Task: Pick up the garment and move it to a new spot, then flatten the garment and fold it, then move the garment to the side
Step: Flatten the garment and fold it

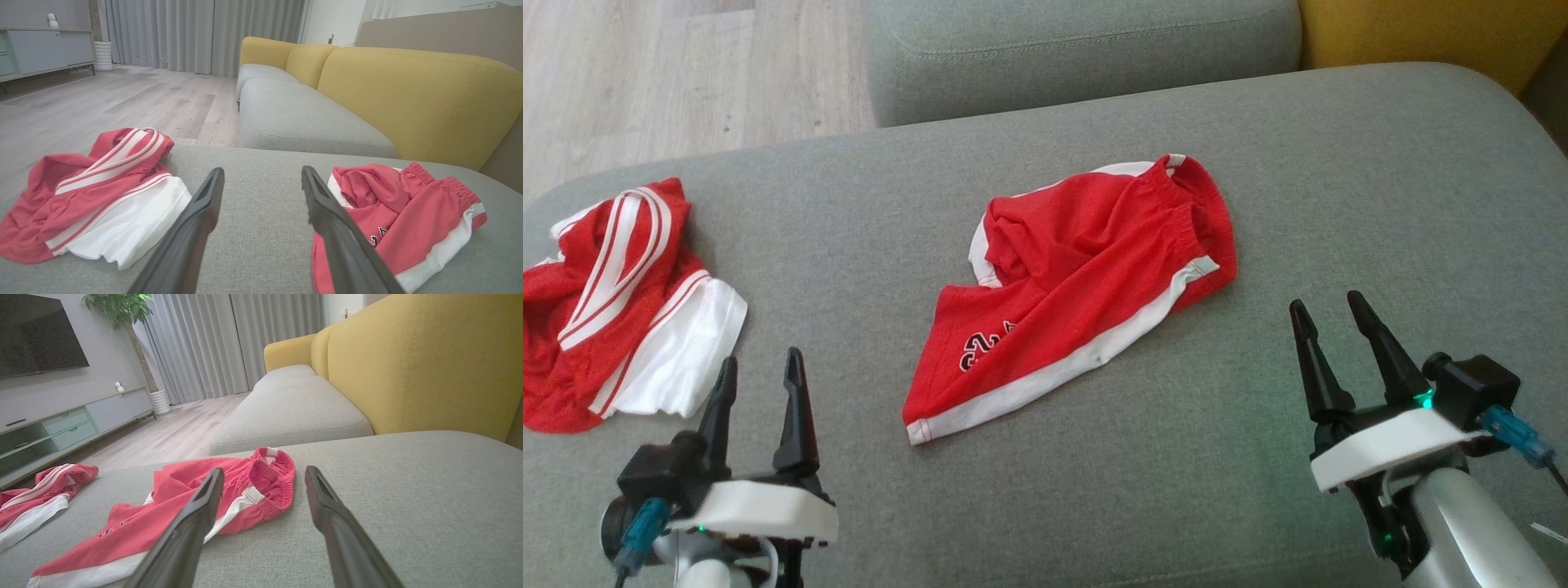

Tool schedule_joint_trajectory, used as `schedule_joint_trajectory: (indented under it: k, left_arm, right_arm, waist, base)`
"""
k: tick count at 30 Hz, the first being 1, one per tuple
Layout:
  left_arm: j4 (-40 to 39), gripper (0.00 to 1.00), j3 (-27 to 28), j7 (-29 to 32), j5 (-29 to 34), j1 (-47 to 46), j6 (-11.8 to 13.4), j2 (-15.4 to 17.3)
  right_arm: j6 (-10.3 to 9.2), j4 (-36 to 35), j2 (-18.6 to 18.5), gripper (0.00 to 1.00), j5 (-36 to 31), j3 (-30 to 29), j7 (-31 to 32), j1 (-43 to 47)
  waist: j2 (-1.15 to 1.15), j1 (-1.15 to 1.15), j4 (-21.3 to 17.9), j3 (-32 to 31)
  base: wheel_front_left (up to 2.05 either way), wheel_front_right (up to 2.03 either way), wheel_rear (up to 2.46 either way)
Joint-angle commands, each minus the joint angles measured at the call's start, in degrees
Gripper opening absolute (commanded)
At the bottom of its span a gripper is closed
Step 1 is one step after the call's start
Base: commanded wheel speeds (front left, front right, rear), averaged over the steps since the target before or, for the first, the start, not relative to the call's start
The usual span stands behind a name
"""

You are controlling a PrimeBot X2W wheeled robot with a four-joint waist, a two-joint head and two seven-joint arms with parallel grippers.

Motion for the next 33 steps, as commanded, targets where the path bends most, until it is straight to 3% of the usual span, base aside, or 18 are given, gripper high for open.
schedule_joint_trajectory:
  k: [1, 10, 13, 22, 27, 33]
  left_arm:
    - [-1.6, 1.00, 1.6, -0.7, -0.3, -2.1, 0.5, 0.1]
    - [0.4, 1.00, 0.8, -0.3, -3.0, -1.9, 0.3, 0.1]
    - [1.9, 1.00, -1.7, 5.0, -5.5, -2.6, -1.4, 0.2]
    - [3.4, 1.00, -8.8, 21.4, -8.6, -6.3, -4.9, 0.9]
    - [6.0, 1.00, -11.3, 25.1, -9.4, -9.5, -5.6, 1.3]
    - [8.2, 1.00, -12.3, 26.9, -9.8, -11.7, -5.7, 1.3]
  right_arm:
    - [-0.04, -2.1, -0.3, 1.00, -0.4, 0.7, -0.6, -1.6]
    - [-0.04, -2.0, -1.8, 1.00, 0.2, 2.4, -0.3, -3.4]
    - [-0.04, -1.9, -3.7, 1.00, 1.3, 4.1, 2.1, -6.5]
    - [-0.04, 2.7, -11.7, 1.00, 9.9, 16.1, 16.6, -19.3]
    - [-0.04, 6.8, -14.7, 1.00, 15.7, 23.9, 20.5, -24.9]
    - [-0.04, 11.3, -15.9, 1.00, 21.1, 31.7, 20.2, -30.1]
  waist:
    - [0.00, 0.00, 0.0, 0.0]
    - [0.00, 0.00, 0.2, 0.7]
    - [0.00, 0.00, 0.5, 1.9]
    - [0.00, 0.00, 3.1, 7.1]
    - [0.00, 0.00, 4.6, 9.5]
    - [0.00, 0.00, 5.7, 11.4]
  base:
    - [0.00, 0.00, 0.00]
    - [0.00, 0.00, 0.00]
    - [0.00, 0.00, 0.00]
    - [0.00, 0.00, 0.00]
    - [0.00, 0.00, 0.00]
    - [0.00, 0.00, 0.00]
